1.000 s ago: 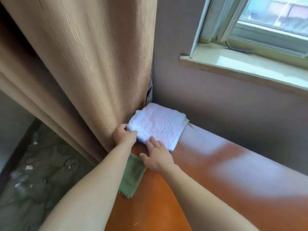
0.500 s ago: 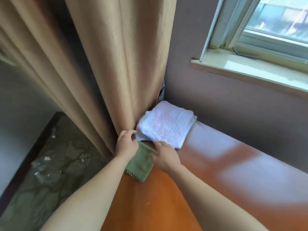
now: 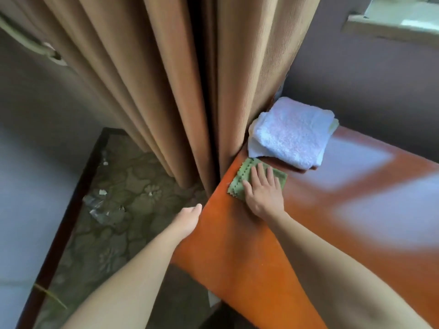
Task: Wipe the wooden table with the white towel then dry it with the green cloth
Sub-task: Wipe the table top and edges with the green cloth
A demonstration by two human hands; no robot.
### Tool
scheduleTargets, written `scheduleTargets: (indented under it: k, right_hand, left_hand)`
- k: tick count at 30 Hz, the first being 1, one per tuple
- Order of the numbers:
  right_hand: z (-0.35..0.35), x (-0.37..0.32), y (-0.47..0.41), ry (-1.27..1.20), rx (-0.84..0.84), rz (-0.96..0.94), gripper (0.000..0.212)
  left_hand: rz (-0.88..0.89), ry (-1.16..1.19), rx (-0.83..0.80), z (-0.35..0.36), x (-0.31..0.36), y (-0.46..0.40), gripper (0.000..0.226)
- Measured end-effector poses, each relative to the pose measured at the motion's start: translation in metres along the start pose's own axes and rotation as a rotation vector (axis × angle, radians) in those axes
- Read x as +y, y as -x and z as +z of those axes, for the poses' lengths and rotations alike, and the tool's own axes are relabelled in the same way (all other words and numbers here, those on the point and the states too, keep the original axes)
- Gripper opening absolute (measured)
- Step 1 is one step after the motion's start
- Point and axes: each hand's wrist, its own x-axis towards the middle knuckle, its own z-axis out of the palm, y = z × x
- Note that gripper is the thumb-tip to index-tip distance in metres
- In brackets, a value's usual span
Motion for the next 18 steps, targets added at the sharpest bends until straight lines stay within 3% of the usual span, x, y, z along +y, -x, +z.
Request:
scheduleTargets:
  k: [4, 7, 10, 15, 18]
  right_hand:
    - [0.049, -0.041, 0.071, 0.053, -0.031, -0.162, 0.066]
    - [0.078, -0.072, 0.134, 0.091, -0.132, -0.306, 0.062]
    - [0.078, -0.065, 0.130, 0.155, -0.122, -0.376, 0.059]
    - [0.043, -0.039, 0.028, 0.138, 0.032, -0.072, 0.062]
    - [0.035, -0.045, -0.011, 0.137, 0.048, 0.002, 0.063]
  left_hand:
    - [-0.073, 0.383, -0.084, -0.003, -0.020, -0.004, 0.051]
    - [-0.085, 0.501, -0.061, 0.000, -0.017, -0.006, 0.058]
    - [-0.095, 0.529, -0.078, 0.003, -0.018, -0.005, 0.055]
    - [-0.087, 0.478, -0.041, 0.010, -0.024, -0.010, 0.048]
    - [-0.062, 0.420, 0.133, 0.020, -0.023, -0.008, 0.053]
